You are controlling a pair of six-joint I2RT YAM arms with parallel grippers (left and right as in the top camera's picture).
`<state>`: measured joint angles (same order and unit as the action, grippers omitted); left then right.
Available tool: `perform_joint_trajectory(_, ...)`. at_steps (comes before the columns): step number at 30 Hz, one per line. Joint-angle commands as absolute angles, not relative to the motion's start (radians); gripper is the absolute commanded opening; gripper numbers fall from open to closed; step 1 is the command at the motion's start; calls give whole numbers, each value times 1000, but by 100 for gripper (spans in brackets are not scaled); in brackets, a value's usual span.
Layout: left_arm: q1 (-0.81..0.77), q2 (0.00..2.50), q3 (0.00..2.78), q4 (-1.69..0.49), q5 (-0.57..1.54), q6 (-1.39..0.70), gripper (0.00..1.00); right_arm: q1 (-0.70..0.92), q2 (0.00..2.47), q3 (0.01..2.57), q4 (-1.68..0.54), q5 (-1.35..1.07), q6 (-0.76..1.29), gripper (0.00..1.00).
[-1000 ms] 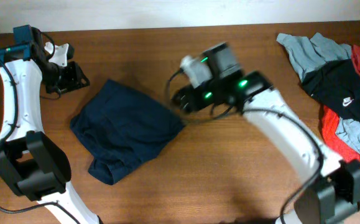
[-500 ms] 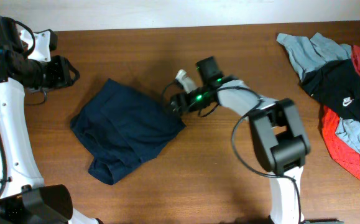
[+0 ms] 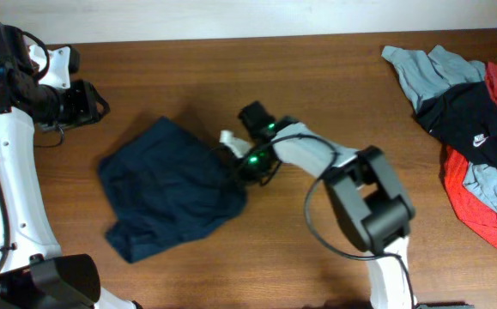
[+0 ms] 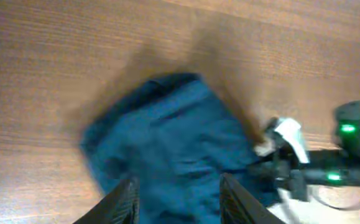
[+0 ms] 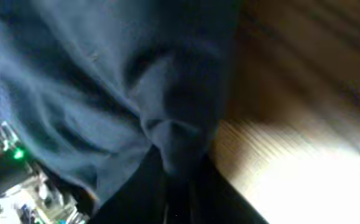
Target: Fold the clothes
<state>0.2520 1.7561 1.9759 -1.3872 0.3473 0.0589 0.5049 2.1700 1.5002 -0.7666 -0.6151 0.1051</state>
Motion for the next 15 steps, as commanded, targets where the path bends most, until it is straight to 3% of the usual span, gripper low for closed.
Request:
perform_joint_trajectory(1,256,1752,1983,-1381,344,61,42,418,2003,1506,-898,-307,153,4)
perform_joint_trajectory(5,256,1752,1983,-1370,344,61,42,373,1849,1506,-1067,-105,172,8)
perform_joint_trajectory(8,256,1752,1983,-1366,344,61,42,374,1798,1506,-1124,-99,162,31)
perform_joint_trajectory(9,257,1752,1983,-1364,344,61,42,371,1789,1506,-1147,-81,162,47)
perform_joint_trajectory(13,257,1752,1983,-1367,344,61,42,325,1788,1505,-1159,-7,151,52)
perform_joint_trajectory(15,256,1752,1983,-1366,344,61,42,299,1789,1505,-1121,-15,78,66)
